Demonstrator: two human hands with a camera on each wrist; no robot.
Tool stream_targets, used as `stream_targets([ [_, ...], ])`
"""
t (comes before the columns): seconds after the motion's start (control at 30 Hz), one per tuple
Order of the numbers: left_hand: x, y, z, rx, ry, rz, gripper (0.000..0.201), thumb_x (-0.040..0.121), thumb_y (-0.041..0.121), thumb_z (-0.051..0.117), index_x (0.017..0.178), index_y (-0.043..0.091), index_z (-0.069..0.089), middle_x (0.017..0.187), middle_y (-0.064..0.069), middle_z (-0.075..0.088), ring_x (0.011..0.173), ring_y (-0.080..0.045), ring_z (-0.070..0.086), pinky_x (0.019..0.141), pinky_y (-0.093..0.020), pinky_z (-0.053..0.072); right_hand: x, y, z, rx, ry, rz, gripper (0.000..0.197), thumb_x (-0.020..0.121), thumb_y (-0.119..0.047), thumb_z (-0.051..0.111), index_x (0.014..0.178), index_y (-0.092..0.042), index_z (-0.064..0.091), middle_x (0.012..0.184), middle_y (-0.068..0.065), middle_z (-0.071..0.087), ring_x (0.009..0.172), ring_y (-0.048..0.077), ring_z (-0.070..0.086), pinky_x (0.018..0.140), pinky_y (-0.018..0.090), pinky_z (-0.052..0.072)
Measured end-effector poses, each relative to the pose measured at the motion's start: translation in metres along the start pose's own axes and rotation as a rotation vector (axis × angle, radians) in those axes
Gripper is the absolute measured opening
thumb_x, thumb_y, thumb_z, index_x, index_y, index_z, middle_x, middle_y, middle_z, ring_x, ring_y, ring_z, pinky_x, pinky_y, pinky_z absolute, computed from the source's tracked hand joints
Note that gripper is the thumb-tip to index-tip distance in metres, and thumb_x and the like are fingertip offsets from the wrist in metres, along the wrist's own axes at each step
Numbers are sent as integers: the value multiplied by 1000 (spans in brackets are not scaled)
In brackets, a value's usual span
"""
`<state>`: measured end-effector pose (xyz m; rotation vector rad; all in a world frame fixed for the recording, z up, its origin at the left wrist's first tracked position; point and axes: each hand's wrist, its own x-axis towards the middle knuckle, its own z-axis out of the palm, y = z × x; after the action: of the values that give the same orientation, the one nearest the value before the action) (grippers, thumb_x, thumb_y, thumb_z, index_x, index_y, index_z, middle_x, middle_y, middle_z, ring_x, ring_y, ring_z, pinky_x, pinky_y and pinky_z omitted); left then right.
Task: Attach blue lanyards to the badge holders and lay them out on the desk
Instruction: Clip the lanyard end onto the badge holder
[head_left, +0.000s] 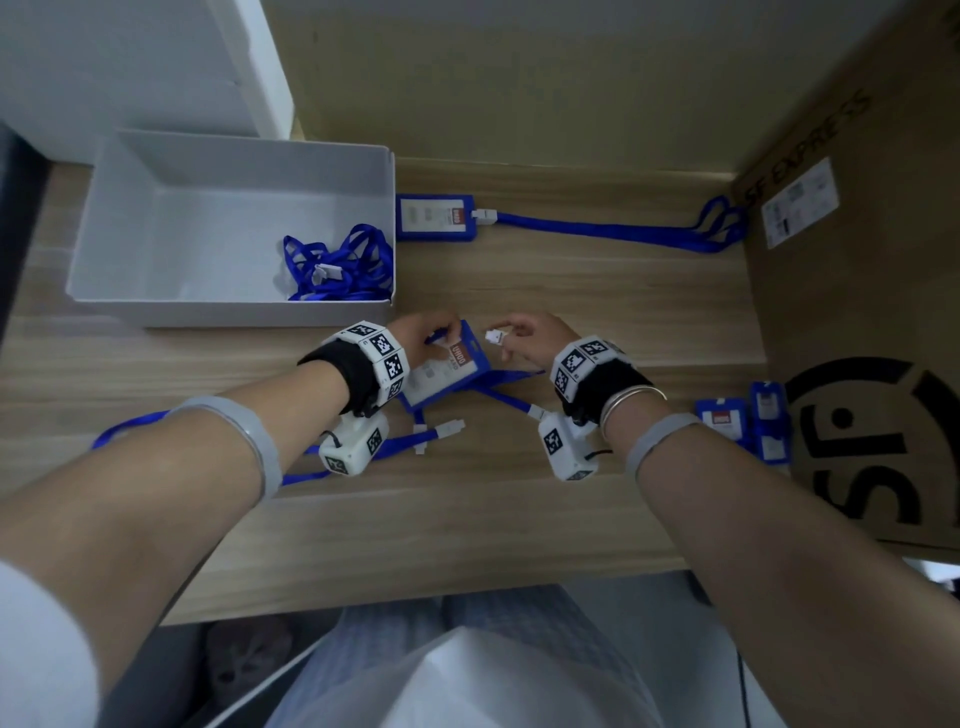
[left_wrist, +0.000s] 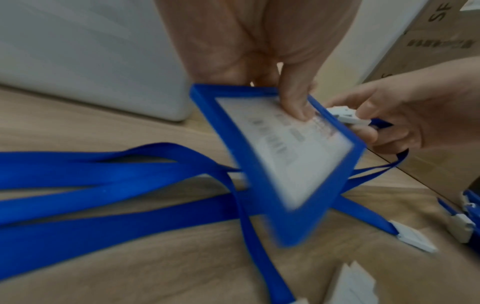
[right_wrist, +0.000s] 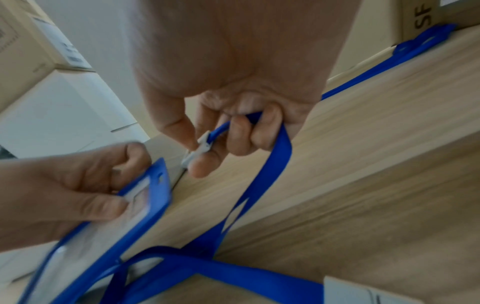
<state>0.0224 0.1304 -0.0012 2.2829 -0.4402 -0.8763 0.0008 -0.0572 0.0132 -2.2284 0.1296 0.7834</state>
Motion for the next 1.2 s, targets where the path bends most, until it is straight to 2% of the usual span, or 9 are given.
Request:
stream_targets([
  [0.1, 0, 3, -1, -40, -1, -23, 31, 84, -2, 58, 89, 17, 34, 97, -6, 49, 88, -17, 48, 61, -18, 38, 2, -1, 1, -22, -47, 12, 28, 91, -23, 52, 116, -25, 64, 81, -2, 66, 88, 13, 60, 89, 34, 46],
  [0.2, -2, 6, -2, -92, -10, -50, 31, 85, 4, 60, 98, 19, 37, 103, -4, 55, 94, -17, 53, 74, -28, 46, 4, -2, 4, -60, -59, 5, 28, 93, -23, 53, 118, -18, 63, 116, 5, 65, 107, 22, 60, 95, 36, 44],
  [0.3, -4, 7, -4, -114, -29, -44, 29, 86, 7, 60, 100, 21, 39, 104, -10, 63, 93, -20, 58, 77, -31, 48, 6, -1, 4, -94, -65, 0, 28, 93, -21, 52, 119, -15, 63, 123, 6, 62, 113, 22, 56, 90, 30, 42],
  [0.5, -6, 10, -7, -156, -25, -32, 27, 87, 6, 58, 101, 21, 40, 97, -5, 59, 89, -18, 57, 60, -14, 44, 8, 1, 7, -80, -52, -7, 26, 90, -25, 57, 112, -15, 66, 117, 6, 64, 97, 13, 53, 82, 27, 40],
  [0.67, -5, 12, -7, -95, -52, -66, 29, 88, 10, 58, 115, 15, 47, 109, -14, 62, 98, -25, 59, 71, -26, 46, 10, 3, 9, -63, -50, 4, 26, 91, -24, 56, 114, -14, 65, 118, 7, 64, 104, 20, 57, 90, 32, 42],
  [0.87, -1, 15, -8, -50, -89, -82, 42, 90, 5, 54, 131, 9, 45, 134, -12, 51, 123, -27, 50, 76, -13, 35, 13, 2, 7, 7, -91, 72, 28, 94, -20, 53, 116, -6, 63, 111, 9, 66, 102, 22, 60, 92, 31, 45],
  [1.0, 1, 15, -11, -26, -108, -98, 45, 91, 6, 54, 135, 11, 43, 138, -10, 49, 126, -26, 48, 79, -12, 34, 9, 0, 7, 89, -113, 75, 13, 94, -16, 52, 93, -12, 64, 72, -9, 56, 67, 4, 51, 63, 16, 39],
  [1.1, 1, 14, -12, 23, -104, -132, 48, 91, 10, 54, 137, 15, 42, 139, -8, 49, 127, -24, 48, 97, -26, 38, 8, -2, 7, 103, -104, 65, 15, 97, -20, 46, 90, -14, 58, 62, -7, 47, 57, 4, 42, 54, 15, 31],
  [1.2, 4, 13, -11, 65, -134, -151, 47, 92, 12, 53, 138, 16, 42, 138, -10, 51, 126, -25, 49, 101, -30, 39, 8, -7, 6, 166, -75, 121, 30, 100, -31, 37, 86, -18, 60, 56, -5, 48, 53, 9, 41, 51, 19, 30],
])
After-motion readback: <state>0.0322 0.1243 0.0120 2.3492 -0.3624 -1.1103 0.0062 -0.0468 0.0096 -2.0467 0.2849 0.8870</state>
